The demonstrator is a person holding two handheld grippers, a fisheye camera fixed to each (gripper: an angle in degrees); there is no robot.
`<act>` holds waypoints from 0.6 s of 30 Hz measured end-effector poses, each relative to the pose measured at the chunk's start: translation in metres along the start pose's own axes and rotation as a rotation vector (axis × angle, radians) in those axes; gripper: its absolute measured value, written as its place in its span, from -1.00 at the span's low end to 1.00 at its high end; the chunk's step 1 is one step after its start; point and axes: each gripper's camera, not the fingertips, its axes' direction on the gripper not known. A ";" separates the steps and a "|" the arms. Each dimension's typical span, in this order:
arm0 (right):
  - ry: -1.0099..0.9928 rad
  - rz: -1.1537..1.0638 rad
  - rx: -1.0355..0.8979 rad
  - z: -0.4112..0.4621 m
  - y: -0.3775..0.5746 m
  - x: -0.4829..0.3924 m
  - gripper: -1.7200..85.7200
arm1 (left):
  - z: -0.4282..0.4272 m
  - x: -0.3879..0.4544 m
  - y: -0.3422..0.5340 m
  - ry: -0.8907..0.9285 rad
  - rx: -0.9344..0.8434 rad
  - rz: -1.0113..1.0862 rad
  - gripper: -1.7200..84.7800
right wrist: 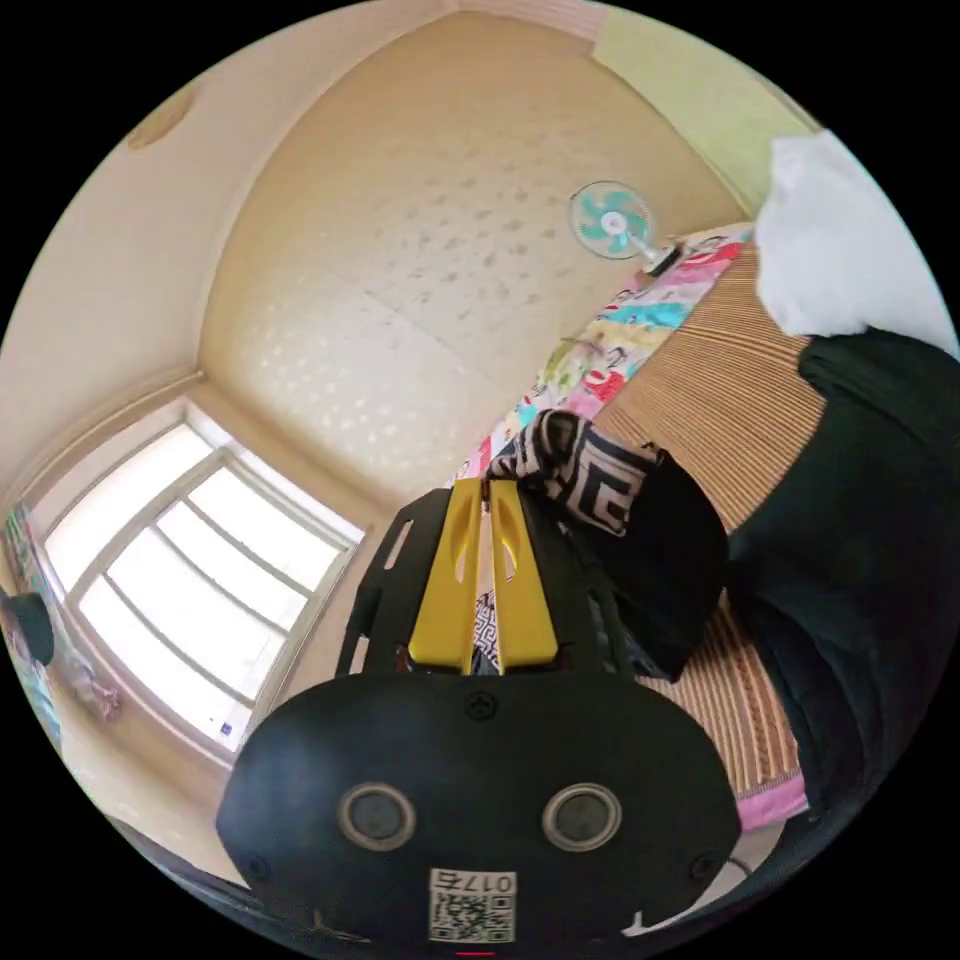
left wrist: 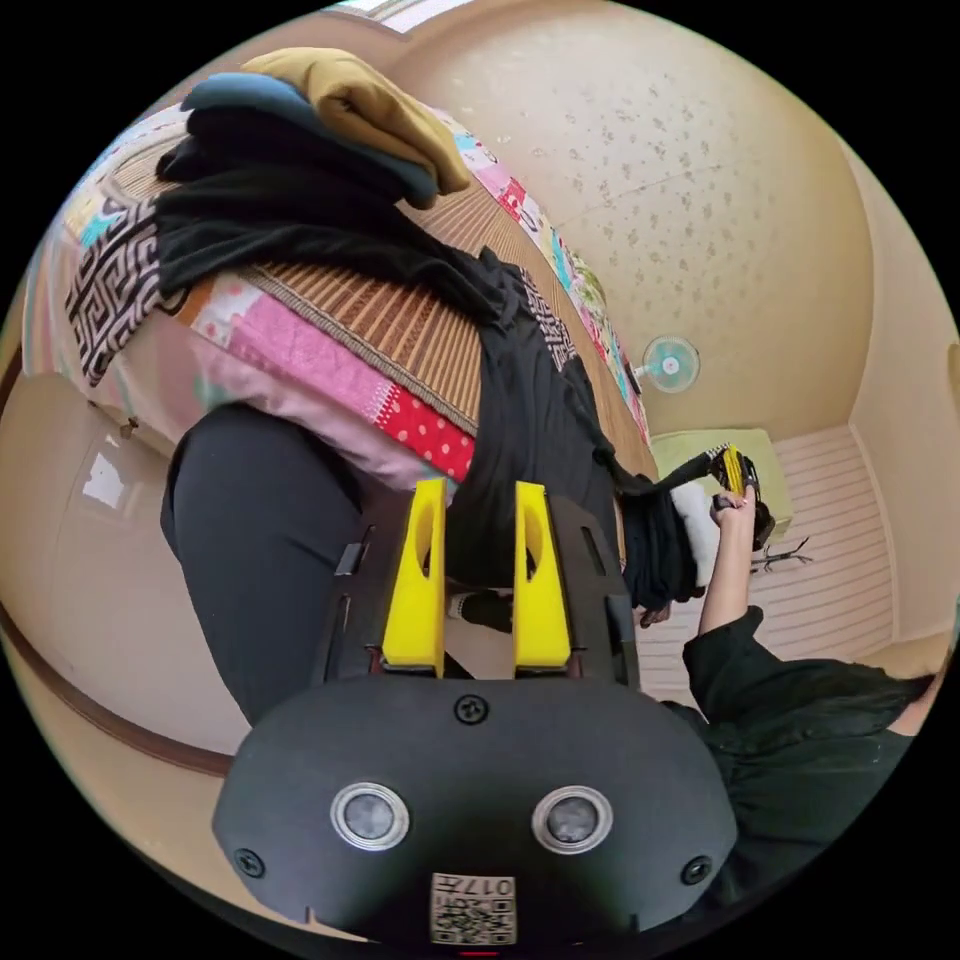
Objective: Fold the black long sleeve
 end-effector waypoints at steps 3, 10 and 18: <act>-0.092 -0.195 -0.276 0.125 0.024 -0.052 -0.91 | -0.043 -0.045 -0.006 0.034 0.189 -0.174 -0.67; -0.052 -0.176 -0.932 0.284 0.214 -0.021 -0.78 | -0.073 -0.192 0.007 0.418 0.629 -0.660 -0.64; 0.079 -0.238 -0.846 0.174 0.240 0.020 -0.75 | -0.055 -0.242 0.000 0.682 0.836 -0.689 -0.90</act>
